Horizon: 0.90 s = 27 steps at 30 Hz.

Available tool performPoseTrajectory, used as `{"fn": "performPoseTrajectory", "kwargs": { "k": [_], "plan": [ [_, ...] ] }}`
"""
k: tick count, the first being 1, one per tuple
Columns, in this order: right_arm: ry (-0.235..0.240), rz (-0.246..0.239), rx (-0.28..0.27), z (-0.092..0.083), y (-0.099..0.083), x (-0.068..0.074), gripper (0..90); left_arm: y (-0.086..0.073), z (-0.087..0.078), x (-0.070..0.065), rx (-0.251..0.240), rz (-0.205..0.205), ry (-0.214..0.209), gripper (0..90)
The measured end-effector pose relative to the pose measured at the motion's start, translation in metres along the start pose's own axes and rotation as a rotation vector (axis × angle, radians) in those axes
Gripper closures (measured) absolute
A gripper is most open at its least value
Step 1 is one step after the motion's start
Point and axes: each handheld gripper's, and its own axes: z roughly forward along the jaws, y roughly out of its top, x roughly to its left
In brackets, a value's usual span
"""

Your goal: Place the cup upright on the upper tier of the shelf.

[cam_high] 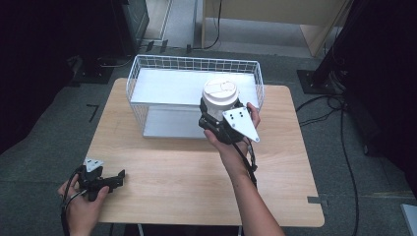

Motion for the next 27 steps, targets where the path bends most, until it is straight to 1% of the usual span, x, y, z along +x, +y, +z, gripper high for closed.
{"fn": "performPoseTrajectory", "kwargs": {
  "k": [1,2,3,5,8,10,14,16,17,18,20,22,24,25,27],
  "plan": [
    [-0.001,0.008,-0.004,0.005,0.003,-0.001,15.7,0.0,0.0,0.0,0.0,0.0,0.001,0.0],
    [-0.001,0.008,-0.004,0.005,0.003,-0.001,15.7,0.0,0.0,0.0,0.0,-0.001,0.001,0.0],
    [-0.012,0.007,-0.003,0.01,0.006,-0.002,15.7,0.0,0.0,0.0,0.0,0.0,0.001,0.0],
    [-0.012,0.009,-0.007,0.012,0.007,-0.003,15.7,0.0,0.0,0.0,0.0,0.0,0.001,0.0],
    [-0.015,-0.003,-0.003,0.021,0.011,-0.004,15.7,0.0,0.0,-0.001,-0.002,0.002,0.003,0.0],
    [-0.016,-0.002,-0.002,0.026,0.013,-0.006,15.7,0.0,0.0,-0.001,-0.001,0.002,0.004,0.0],
    [-0.019,0.029,0.016,0.035,0.021,-0.009,15.7,0.0,0.0,-0.001,-0.003,-0.002,0.002,0.0],
    [-0.013,0.043,0.014,0.037,0.025,-0.01,15.7,0.0,0.0,0.0,-0.001,0.0,0.002,0.0],
    [-0.005,0.058,0.002,0.039,0.029,-0.011,15.7,0.0,0.0,0.0,-0.003,-0.002,0.002,0.0],
    [-0.005,0.058,0.002,0.039,0.029,-0.011,15.7,0.0,0.0,0.0,-0.001,0.0,0.002,0.0],
    [-0.014,0.046,-0.02,0.04,0.033,-0.009,15.7,0.0,0.0,0.0,-0.001,0.0,0.002,0.0],
    [-0.014,0.051,-0.018,0.042,0.036,-0.008,15.7,0.0,0.0,0.0,-0.001,0.0,0.002,0.0],
    [-0.018,0.038,-0.025,0.046,0.038,-0.006,15.7,0.0,0.0,-0.001,0.0,0.002,0.004,0.0],
    [-0.019,0.027,-0.022,0.052,0.038,-0.003,15.7,0.0,0.0,-0.001,0.002,0.003,0.004,0.0],
    [-0.021,0.019,-0.019,0.055,0.039,-0.003,15.7,0.0,0.0,-0.001,0.003,0.003,0.004,0.0]
  ]
}}
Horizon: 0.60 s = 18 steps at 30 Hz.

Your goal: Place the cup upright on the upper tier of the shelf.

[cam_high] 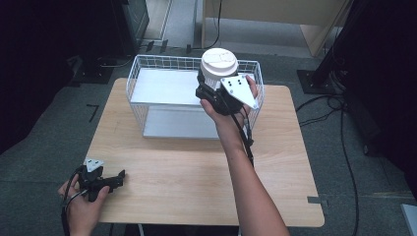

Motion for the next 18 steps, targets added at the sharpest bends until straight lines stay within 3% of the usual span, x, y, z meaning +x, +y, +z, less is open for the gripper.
{"fn": "performPoseTrajectory", "kwargs": {
  "k": [9,18],
  "plan": [
    [-0.02,-0.026,0.035,0.029,0.001,0.004,15.7,0.0,0.0,0.0,-0.003,-0.001,0.0,0.0],
    [-0.041,-0.002,0.077,0.054,-0.001,0.001,15.7,0.0,0.0,0.0,-0.002,0.0,0.002,0.0]
  ]
}}
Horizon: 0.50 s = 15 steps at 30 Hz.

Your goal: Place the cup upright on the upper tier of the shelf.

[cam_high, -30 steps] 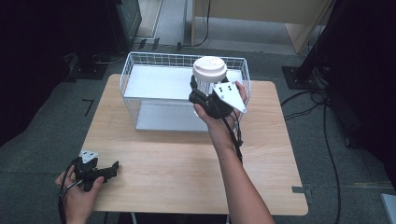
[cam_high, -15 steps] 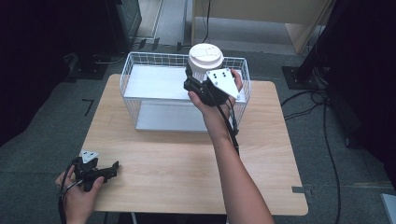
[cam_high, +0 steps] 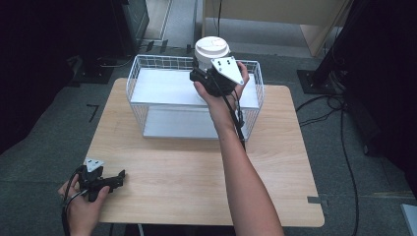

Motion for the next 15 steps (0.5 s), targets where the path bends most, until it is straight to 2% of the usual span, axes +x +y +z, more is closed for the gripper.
{"fn": "performPoseTrajectory", "kwargs": {
  "k": [5,7,8,10,15],
  "plan": [
    [-0.01,-0.015,0.013,0.012,-0.001,0.003,15.7,0.0,0.0,0.0,-0.002,-0.002,-0.001,0.0],
    [-0.012,-0.041,0.012,0.015,-0.001,0.004,15.6,0.0,0.0,0.0,-0.002,-0.002,-0.001,0.0],
    [-0.011,-0.07,0.018,0.017,-0.002,0.006,15.6,0.0,0.0,0.0,-0.001,-0.001,-0.002,0.0],
    [-0.011,-0.087,0.017,0.019,-0.002,0.007,15.6,0.0,0.0,0.001,-0.002,-0.003,-0.004,0.0],
    [-0.008,-0.062,0.029,0.019,-0.004,0.004,15.5,0.0,0.0,0.0,-0.001,0.0,0.0,0.0]
  ]
}}
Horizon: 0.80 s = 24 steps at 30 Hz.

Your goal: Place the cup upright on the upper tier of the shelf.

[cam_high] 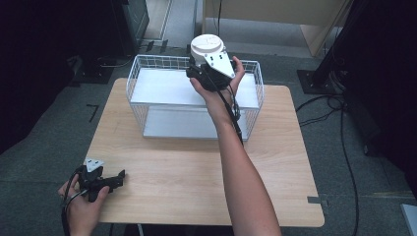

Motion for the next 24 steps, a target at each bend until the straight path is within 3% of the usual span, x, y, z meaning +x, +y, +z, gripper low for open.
{"fn": "performPoseTrajectory", "kwargs": {
  "k": [5,8,9,14,24],
  "plan": [
    [0.02,0.028,0.029,-0.001,0.002,-0.006,14.3,0.0,0.0,0.0,0.0,-0.002,-0.002,0.0],
    [0.035,0.039,0.057,-0.001,0.004,-0.01,8.0,0.0,0.0,0.0,0.0,-0.001,-0.002,0.0],
    [0.056,0.031,0.083,-0.001,0.003,-0.011,2.9,0.0,0.0,0.0,0.0,-0.001,-0.003,0.0],
    [0.073,0.004,0.124,-0.002,-0.002,-0.01,0.0,0.0,0.0,0.001,-0.001,-0.003,-0.004,0.0],
    [0.087,-0.003,0.115,-0.02,-0.016,-0.021,0.0,0.0,0.0,0.0,0.0,0.0,0.0,0.0]
  ]
}}
